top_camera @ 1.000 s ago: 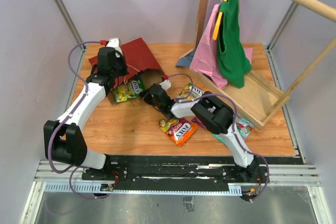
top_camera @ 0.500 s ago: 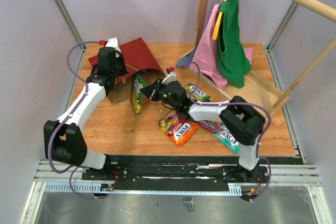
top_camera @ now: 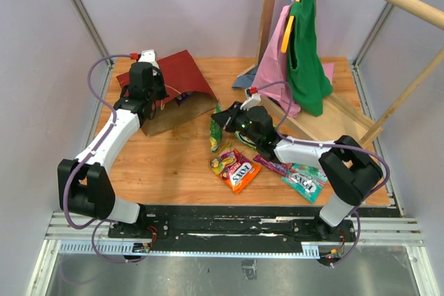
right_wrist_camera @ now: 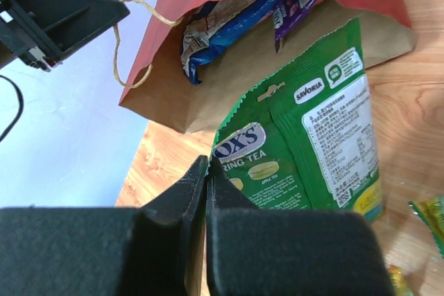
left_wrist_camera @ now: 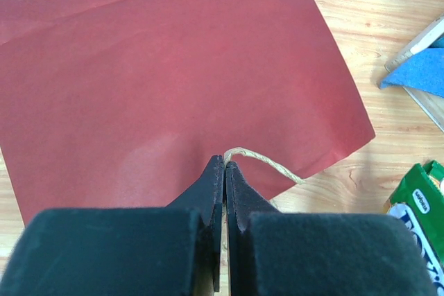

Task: Take the snacks out of the paper bag
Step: Place the snack at the center of the board.

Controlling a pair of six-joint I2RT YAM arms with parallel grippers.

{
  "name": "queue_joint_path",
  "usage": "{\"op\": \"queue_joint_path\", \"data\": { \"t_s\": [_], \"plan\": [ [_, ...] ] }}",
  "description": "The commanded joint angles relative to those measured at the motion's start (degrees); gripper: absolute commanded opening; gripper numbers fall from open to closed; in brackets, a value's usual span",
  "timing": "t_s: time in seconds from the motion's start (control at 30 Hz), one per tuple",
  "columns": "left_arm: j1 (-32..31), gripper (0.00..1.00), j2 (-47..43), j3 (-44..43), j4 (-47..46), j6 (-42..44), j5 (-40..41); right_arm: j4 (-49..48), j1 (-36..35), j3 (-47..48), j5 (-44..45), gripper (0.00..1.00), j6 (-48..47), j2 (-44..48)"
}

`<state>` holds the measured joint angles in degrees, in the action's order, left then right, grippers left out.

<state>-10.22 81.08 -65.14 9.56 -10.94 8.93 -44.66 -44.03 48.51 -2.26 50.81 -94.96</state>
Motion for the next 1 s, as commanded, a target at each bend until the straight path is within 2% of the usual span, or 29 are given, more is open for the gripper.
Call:
{"op": "queue_joint_path", "data": {
  "t_s": [0.0, 0.17, 0.3, 0.4, 0.53, 0.8, 0.97],
  "plan": [
    [0.02, 0.01, -1.28, -0.42, -1.32, 0.22, 1.87, -0.51, 3.37, -1.47, 2.1, 0.01, -1.97, 0.61],
    [0.05, 0.01, -1.63, -0.24, -1.31, 0.35, 2.38, -2.21, 7.55, 2.04, -1.18, 0.01, 1.9, -4.03],
    [0.46, 0.01, -1.43, -0.09, -1.19, 0.41, 3.04, -1.21, 7.49, 8.7, -2.99, 0.01, 2.11, -8.17],
    [1.59, 0.0, -0.84, -0.18, -0.51, -0.15, 3.86, -2.95, 7.72, 10.28, -3.01, 0.01, 3.38, -10.15],
    [2.38, 0.01, -0.08, -0.4, -0.25, -0.57, 4.17, -3.06, 8.93, 9.44, -3.77, 0.01, 2.92, -10.27],
    [2.66, 0.01, 0.33, -0.36, -0.63, -0.74, 3.81, -4.27, 14.43, 0.92, -4.1, 0.01, 5.07, -10.23],
    [2.66, 0.0, 1.32, -0.97, -0.73, -0.79, 3.25, -1.23, 12.39, 6.47, -4.49, 0.01, 2.74, -11.29]
  ]
}}
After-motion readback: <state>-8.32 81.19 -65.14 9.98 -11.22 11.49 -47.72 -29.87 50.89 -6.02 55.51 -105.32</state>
